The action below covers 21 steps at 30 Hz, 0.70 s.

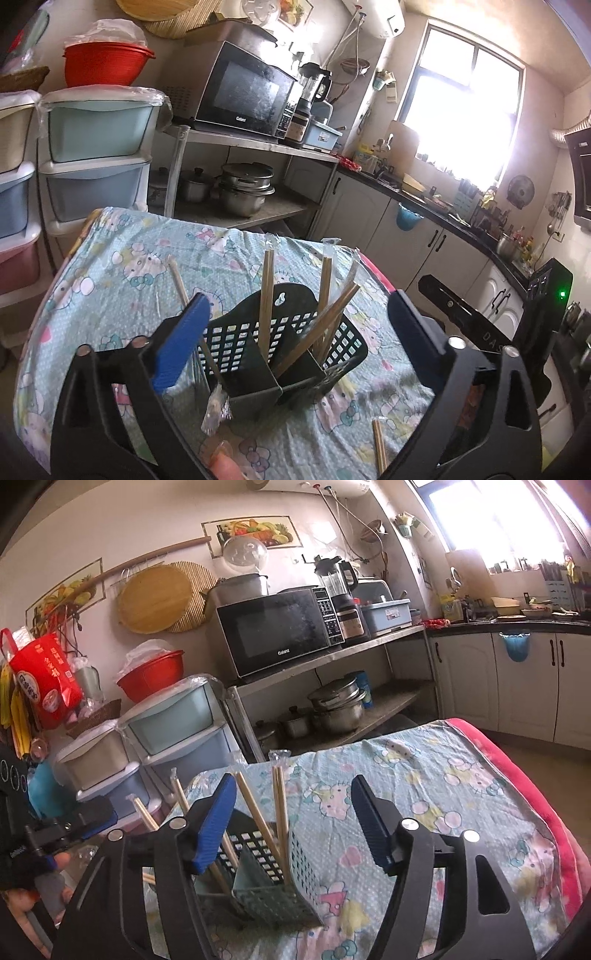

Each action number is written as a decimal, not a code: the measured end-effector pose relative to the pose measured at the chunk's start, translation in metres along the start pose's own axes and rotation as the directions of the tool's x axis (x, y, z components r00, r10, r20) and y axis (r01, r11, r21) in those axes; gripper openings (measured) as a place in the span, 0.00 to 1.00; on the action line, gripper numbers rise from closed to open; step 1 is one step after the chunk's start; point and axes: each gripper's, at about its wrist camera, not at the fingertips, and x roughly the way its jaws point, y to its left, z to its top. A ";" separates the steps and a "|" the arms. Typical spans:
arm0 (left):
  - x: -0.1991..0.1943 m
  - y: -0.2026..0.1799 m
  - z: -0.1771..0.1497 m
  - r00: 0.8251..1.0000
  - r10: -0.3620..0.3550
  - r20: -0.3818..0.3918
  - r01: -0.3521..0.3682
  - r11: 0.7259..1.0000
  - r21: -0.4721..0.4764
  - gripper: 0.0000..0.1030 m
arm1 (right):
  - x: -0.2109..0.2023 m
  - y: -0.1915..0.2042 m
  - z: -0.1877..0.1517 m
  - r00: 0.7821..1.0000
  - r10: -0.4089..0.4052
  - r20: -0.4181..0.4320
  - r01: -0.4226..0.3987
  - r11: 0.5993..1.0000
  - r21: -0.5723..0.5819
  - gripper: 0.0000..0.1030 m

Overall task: Organize utensils
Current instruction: 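Lower the chopsticks into the caddy and open both tools, then withdraw both tools from the caddy back over the chopstick pile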

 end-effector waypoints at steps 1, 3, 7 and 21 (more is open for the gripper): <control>-0.001 0.000 -0.001 1.000 -0.001 0.001 0.001 1.000 -0.002 0.90 | -0.001 0.000 -0.001 1.000 0.002 -0.005 -0.002 1.000 0.000 0.65; -0.004 0.000 -0.003 1.000 -0.004 0.001 0.004 1.000 -0.006 0.90 | -0.005 0.001 -0.003 1.000 0.005 -0.011 -0.006 1.000 -0.003 0.66; -0.008 0.001 -0.006 1.000 -0.003 0.000 0.003 1.000 -0.010 0.90 | -0.011 0.005 -0.005 1.000 0.010 -0.020 -0.010 1.000 -0.013 0.70; -0.030 -0.001 -0.019 1.000 -0.019 -0.002 0.019 1.000 -0.003 0.90 | -0.037 0.017 -0.011 0.998 0.030 -0.046 -0.031 0.999 -0.016 0.77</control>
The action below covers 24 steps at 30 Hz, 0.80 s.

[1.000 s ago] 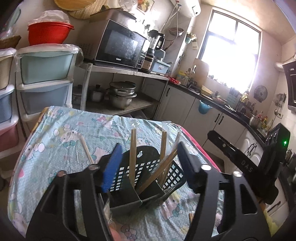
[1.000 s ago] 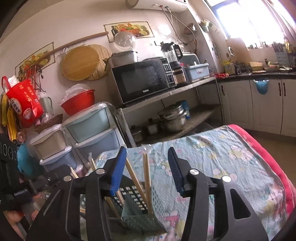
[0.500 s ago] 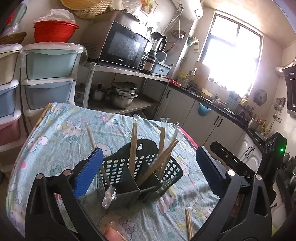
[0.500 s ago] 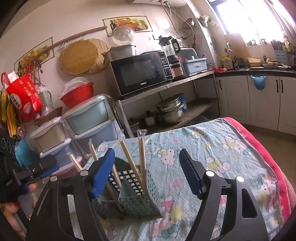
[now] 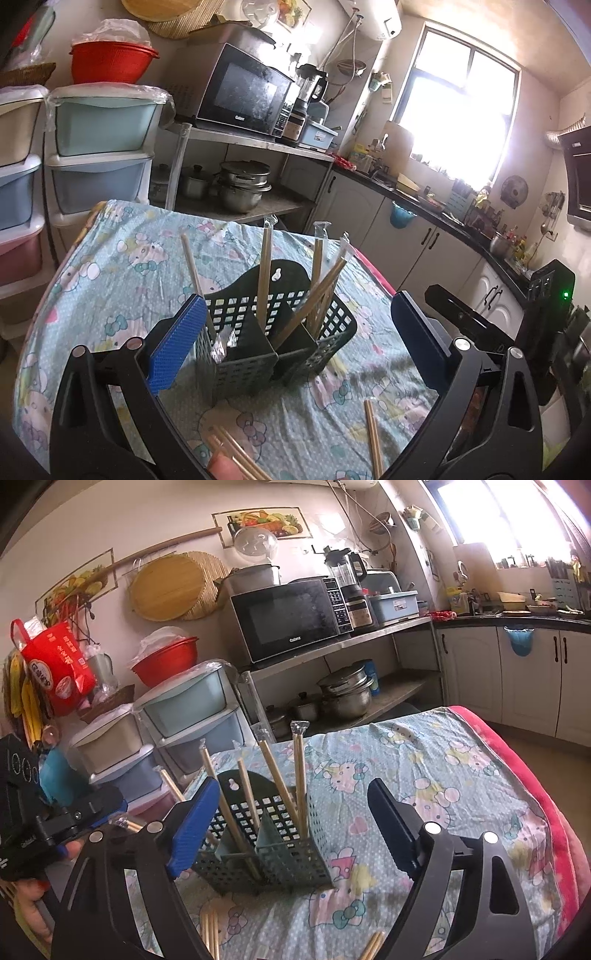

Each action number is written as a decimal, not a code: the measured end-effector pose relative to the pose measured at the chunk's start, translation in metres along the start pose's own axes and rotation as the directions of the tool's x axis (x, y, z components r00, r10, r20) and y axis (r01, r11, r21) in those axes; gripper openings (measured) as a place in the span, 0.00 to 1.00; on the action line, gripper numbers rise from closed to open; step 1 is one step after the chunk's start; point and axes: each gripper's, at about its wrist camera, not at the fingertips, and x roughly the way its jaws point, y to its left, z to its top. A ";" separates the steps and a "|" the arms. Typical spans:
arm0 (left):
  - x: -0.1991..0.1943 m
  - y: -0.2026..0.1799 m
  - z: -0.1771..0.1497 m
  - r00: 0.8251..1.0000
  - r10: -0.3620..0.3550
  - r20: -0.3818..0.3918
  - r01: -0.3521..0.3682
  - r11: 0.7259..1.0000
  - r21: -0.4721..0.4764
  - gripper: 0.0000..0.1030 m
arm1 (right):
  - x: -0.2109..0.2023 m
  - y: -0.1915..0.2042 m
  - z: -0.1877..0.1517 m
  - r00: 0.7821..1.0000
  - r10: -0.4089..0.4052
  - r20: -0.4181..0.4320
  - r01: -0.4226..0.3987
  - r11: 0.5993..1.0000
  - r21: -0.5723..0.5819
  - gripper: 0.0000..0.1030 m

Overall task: Organize utensils
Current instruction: 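Withdraw both tools from the caddy back over the chopstick pile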

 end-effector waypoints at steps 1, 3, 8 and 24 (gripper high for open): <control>-0.002 0.000 -0.001 1.000 -0.001 0.000 0.001 1.000 0.000 0.90 | -0.002 0.001 0.000 1.000 0.000 0.001 0.000 1.000 -0.002 0.77; -0.004 -0.001 -0.003 1.000 -0.002 -0.002 0.002 1.000 0.001 0.90 | -0.006 0.003 -0.002 1.000 0.001 0.002 -0.001 1.000 -0.007 0.77; -0.008 -0.001 -0.010 1.000 -0.002 -0.010 0.002 1.000 -0.004 0.90 | -0.014 0.007 -0.006 1.000 0.004 -0.008 -0.004 1.000 -0.023 0.78; -0.023 0.009 -0.034 0.998 0.025 -0.050 -0.027 0.999 -0.044 0.90 | -0.030 0.017 -0.023 0.998 0.011 -0.060 -0.014 0.999 -0.052 0.78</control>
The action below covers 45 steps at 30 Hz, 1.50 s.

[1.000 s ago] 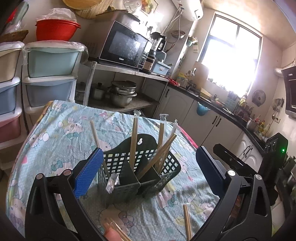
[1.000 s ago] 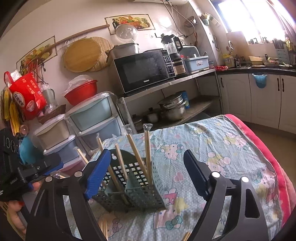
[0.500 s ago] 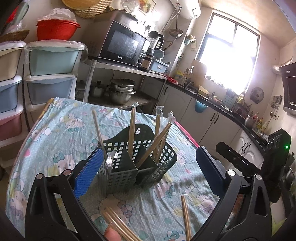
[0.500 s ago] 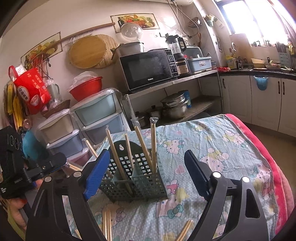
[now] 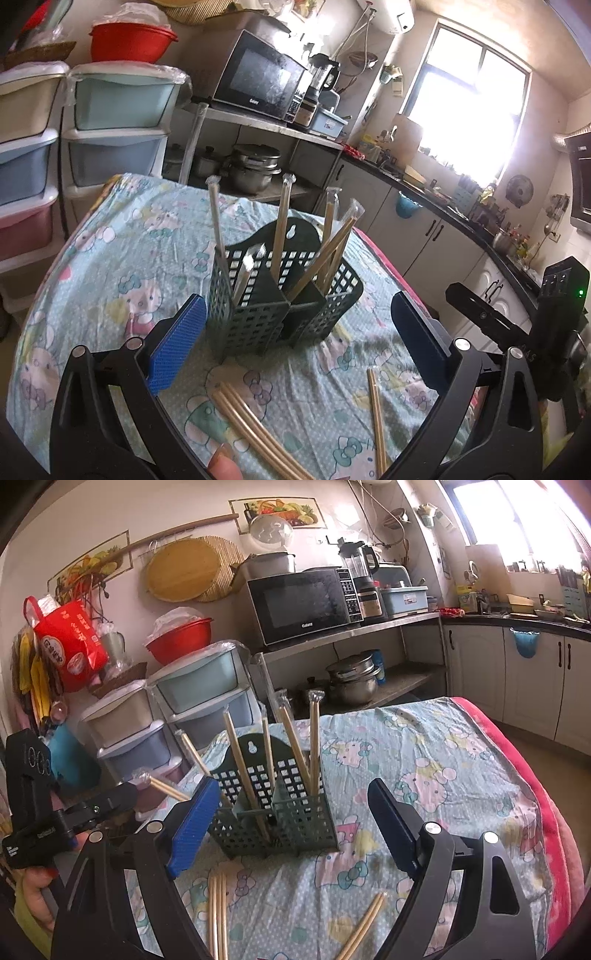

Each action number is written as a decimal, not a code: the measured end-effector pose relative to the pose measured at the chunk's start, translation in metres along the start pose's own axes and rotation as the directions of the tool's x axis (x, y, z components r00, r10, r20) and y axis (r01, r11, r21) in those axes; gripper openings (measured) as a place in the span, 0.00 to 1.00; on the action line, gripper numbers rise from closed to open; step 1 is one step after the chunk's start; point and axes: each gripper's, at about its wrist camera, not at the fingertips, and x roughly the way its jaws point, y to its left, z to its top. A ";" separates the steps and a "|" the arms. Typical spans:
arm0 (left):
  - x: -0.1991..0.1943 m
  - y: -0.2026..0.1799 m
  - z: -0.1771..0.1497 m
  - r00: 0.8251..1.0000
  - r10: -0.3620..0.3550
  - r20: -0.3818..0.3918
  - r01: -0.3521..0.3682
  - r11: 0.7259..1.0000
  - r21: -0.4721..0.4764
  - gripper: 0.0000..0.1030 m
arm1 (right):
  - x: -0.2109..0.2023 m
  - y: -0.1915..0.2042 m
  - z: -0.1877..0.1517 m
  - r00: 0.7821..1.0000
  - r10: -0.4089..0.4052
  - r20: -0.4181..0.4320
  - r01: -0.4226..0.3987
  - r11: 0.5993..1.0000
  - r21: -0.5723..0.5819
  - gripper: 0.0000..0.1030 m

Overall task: Organize utensils
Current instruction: 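Withdraw both tools from the caddy back over the chopstick pile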

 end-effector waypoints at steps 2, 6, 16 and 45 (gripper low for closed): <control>-0.001 0.002 -0.003 1.000 0.004 -0.009 -0.004 1.000 -0.001 0.90 | 0.000 0.001 -0.003 1.000 0.000 -0.011 0.000 1.000 -0.003 0.78; -0.003 0.003 -0.010 1.000 0.015 -0.021 -0.015 1.000 0.000 0.90 | -0.001 0.001 -0.010 0.999 -0.001 -0.035 0.001 1.000 -0.003 0.78; -0.003 0.001 -0.025 0.998 0.034 -0.046 -0.033 0.999 0.018 0.90 | -0.007 0.004 -0.025 0.998 -0.013 -0.066 0.011 0.999 -0.030 0.78; 0.021 0.019 -0.081 0.975 0.080 -0.205 -0.078 0.997 0.022 0.90 | 0.007 -0.007 -0.087 0.967 -0.062 -0.247 0.056 0.998 -0.033 0.78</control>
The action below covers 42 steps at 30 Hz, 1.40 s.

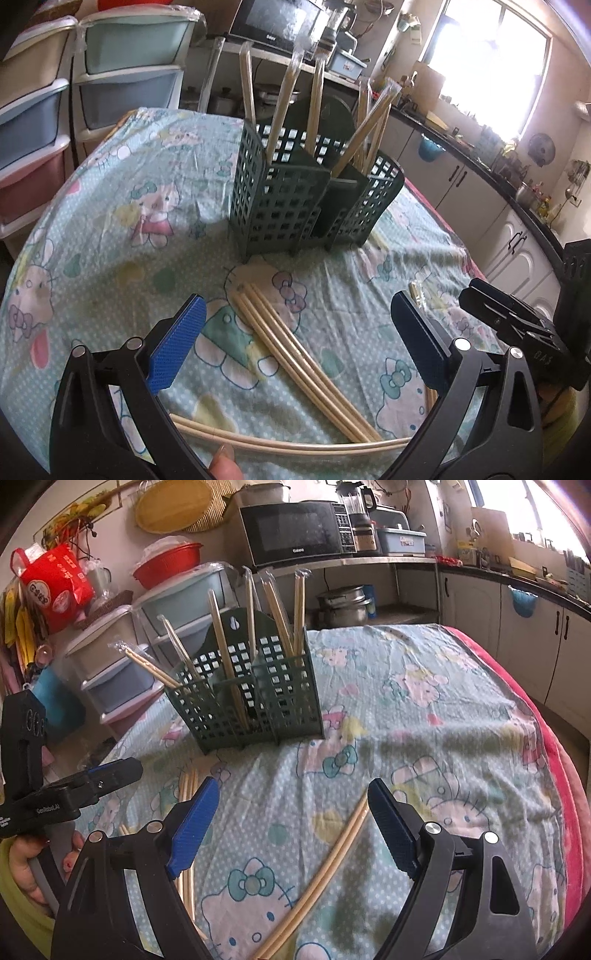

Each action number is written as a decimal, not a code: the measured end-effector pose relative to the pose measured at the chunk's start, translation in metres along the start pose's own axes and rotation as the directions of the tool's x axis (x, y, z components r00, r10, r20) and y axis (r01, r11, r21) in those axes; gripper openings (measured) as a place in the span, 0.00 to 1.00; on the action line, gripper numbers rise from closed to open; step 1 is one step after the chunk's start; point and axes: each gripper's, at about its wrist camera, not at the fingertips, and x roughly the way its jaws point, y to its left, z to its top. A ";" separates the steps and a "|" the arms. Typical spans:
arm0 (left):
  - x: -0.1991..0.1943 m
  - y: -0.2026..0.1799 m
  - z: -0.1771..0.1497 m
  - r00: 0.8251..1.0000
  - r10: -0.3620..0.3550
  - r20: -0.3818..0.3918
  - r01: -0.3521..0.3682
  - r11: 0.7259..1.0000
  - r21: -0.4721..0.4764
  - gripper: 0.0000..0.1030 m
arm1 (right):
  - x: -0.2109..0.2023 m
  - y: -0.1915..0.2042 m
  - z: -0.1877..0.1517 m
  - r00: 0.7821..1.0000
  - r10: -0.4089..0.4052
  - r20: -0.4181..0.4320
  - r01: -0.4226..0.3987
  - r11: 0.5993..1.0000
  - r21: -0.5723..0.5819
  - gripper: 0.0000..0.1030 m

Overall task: Organize utensils
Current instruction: 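Withdraw both tools from the caddy back over the chopstick pile, then close the left tool on a chopstick while the right tool grasps another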

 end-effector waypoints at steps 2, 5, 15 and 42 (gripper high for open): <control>0.003 0.002 -0.003 1.000 -0.001 -0.012 0.001 1.000 -0.004 0.90 | 0.002 -0.002 -0.002 1.000 -0.006 -0.009 0.006 1.000 0.004 0.78; 0.008 0.002 -0.007 1.000 -0.006 -0.030 0.006 1.000 -0.006 0.85 | 0.006 -0.005 -0.005 0.999 -0.021 -0.031 0.022 1.000 0.014 0.78; 0.026 0.009 -0.018 0.995 -0.016 -0.095 0.012 0.999 -0.042 0.48 | 0.019 -0.015 -0.011 0.995 -0.052 -0.091 0.056 0.998 0.040 0.77; 0.066 0.048 -0.005 0.978 0.076 -0.193 -0.104 0.985 -0.137 0.25 | 0.038 -0.025 -0.007 0.989 -0.073 -0.126 0.080 0.995 0.053 0.66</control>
